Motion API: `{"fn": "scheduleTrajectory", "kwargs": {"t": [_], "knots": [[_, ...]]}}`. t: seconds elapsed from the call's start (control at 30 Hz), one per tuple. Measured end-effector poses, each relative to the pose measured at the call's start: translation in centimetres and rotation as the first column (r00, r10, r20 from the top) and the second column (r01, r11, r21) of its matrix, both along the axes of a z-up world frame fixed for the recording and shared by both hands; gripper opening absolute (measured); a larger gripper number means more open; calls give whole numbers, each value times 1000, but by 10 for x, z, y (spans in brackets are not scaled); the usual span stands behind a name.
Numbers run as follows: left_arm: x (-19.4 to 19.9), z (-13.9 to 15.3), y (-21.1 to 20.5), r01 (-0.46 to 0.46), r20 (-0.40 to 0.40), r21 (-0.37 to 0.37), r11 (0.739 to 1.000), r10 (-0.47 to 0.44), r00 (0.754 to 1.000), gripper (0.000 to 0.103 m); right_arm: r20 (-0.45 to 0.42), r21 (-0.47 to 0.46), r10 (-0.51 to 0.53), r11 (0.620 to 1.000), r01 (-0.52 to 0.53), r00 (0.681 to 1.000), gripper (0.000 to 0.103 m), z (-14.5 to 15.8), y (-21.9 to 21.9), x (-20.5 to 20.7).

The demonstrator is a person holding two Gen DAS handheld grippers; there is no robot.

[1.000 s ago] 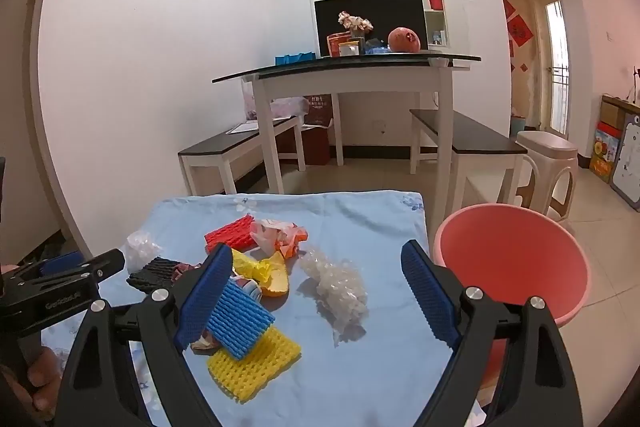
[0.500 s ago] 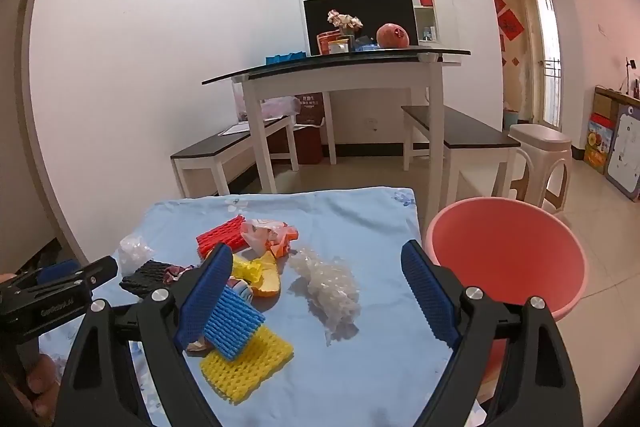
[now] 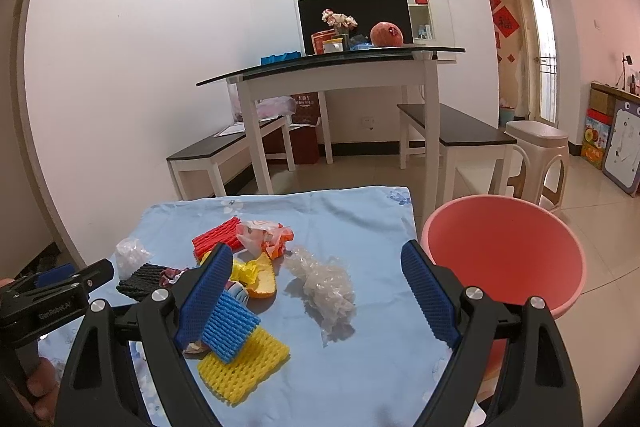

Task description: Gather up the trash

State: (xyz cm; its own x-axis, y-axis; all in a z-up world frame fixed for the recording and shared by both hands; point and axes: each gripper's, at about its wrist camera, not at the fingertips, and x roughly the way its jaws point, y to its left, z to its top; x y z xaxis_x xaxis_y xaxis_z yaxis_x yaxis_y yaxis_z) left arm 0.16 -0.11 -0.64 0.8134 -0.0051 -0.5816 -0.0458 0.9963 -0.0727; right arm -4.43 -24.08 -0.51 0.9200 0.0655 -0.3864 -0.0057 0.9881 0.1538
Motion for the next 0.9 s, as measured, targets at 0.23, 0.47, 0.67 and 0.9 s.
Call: {"fn": "scheduleTrajectory", "kwargs": {"t": [0.23,0.47,0.67,0.9], "knots": [[0,0,0,0,-1,0,1000,0,1000,79,-4,4,-8,1000,8,1000,85,-2,-2,2],[2,0,-1,5,-8,0,1000,-5,1000,79,-3,10,-16,1000,16,1000,85,-4,-4,2],[3,0,-3,9,-14,2,1000,-9,1000,79,-10,13,-23,1000,23,1000,85,-7,-5,4],[5,-3,-3,14,-21,1,1000,-14,1000,79,-21,19,-27,999,28,999,85,-10,-5,7]]}}
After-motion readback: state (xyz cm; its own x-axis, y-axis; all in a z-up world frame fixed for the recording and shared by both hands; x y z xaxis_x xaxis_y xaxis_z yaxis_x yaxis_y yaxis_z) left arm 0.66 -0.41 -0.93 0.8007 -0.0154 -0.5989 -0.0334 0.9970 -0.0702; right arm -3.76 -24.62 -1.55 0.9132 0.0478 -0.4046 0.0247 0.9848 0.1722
